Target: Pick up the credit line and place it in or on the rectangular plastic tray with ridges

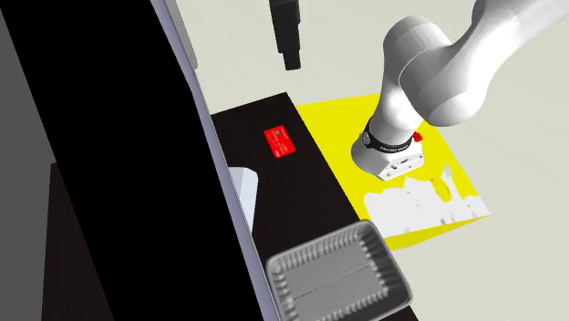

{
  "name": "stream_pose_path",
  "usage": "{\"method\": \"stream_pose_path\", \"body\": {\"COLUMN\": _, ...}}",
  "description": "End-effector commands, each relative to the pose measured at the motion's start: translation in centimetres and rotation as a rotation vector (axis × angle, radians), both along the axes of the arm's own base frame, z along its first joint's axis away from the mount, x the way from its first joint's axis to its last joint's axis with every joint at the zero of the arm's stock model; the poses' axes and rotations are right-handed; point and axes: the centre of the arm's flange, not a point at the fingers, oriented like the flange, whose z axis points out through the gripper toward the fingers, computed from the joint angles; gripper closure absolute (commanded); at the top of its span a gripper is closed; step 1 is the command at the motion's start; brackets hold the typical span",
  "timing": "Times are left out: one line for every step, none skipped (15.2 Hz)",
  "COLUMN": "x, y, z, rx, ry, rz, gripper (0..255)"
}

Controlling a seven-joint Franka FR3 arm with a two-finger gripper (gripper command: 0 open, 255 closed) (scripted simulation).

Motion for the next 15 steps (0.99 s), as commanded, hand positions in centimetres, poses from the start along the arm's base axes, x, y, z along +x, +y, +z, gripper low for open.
{"method": "stream_pose_path", "body": {"x": 0.0, "y": 0.0, "z": 0.0, "rx": 0.000, "ry": 0.000, "rz": 0.000, "gripper": 0}}
{"method": "stream_pose_path", "body": {"x": 0.6, "y": -0.5, "z": -1.4, "rx": 0.018, "ry": 0.021, "rz": -0.071, "gripper": 0}}
{"method": "stream_pose_path", "body": {"x": 1.1, "y": -0.9, "z": -2.7, "rx": 0.036, "ry": 0.043, "rz": -0.143, "gripper": 0}}
{"method": "stream_pose_path", "body": {"x": 1.5, "y": -1.4, "z": -4.1, "rx": 0.053, "ry": 0.064, "rz": -0.214, "gripper": 0}}
{"method": "stream_pose_path", "body": {"x": 1.9, "y": -1.9, "z": -5.5, "rx": 0.071, "ry": 0.085, "rz": -0.286, "gripper": 0}}
{"method": "stream_pose_path", "body": {"x": 2.2, "y": -2.3, "z": -6.9, "rx": 0.089, "ry": 0.106, "rz": -0.357, "gripper": 0}}
{"method": "stream_pose_path", "body": {"x": 2.4, "y": -2.8, "z": -8.4, "rx": 0.107, "ry": 0.128, "rz": -0.428, "gripper": 0}}
{"method": "stream_pose_path", "body": {"x": 2.6, "y": -3.3, "z": -9.8, "rx": 0.125, "ry": 0.149, "rz": -0.500, "gripper": 0}}
{"method": "stream_pose_path", "body": {"x": 2.7, "y": -3.7, "z": -11.3, "rx": 0.142, "ry": 0.170, "rz": -0.571, "gripper": 0}}
{"method": "stream_pose_path", "body": {"x": 2.8, "y": -4.1, "z": -12.8, "rx": 0.160, "ry": 0.191, "rz": -0.642, "gripper": 0}}
{"method": "stream_pose_path", "body": {"x": 2.8, "y": -4.5, "z": -14.3, "rx": 0.178, "ry": 0.213, "rz": -0.714, "gripper": 0}}
{"method": "stream_pose_path", "body": {"x": 2.7, "y": -4.9, "z": -15.7, "rx": 0.196, "ry": 0.234, "rz": -0.785, "gripper": 0}}
{"method": "stream_pose_path", "body": {"x": 2.6, "y": -5.3, "z": -17.2, "rx": 0.214, "ry": 0.255, "rz": -0.857, "gripper": 0}}
{"method": "stream_pose_path", "body": {"x": 2.4, "y": -5.6, "z": -18.7, "rx": 0.231, "ry": 0.277, "rz": -0.928, "gripper": 0}}
{"method": "stream_pose_path", "body": {"x": 2.2, "y": -5.8, "z": -20.2, "rx": 0.249, "ry": 0.298, "rz": -0.999, "gripper": 0}}
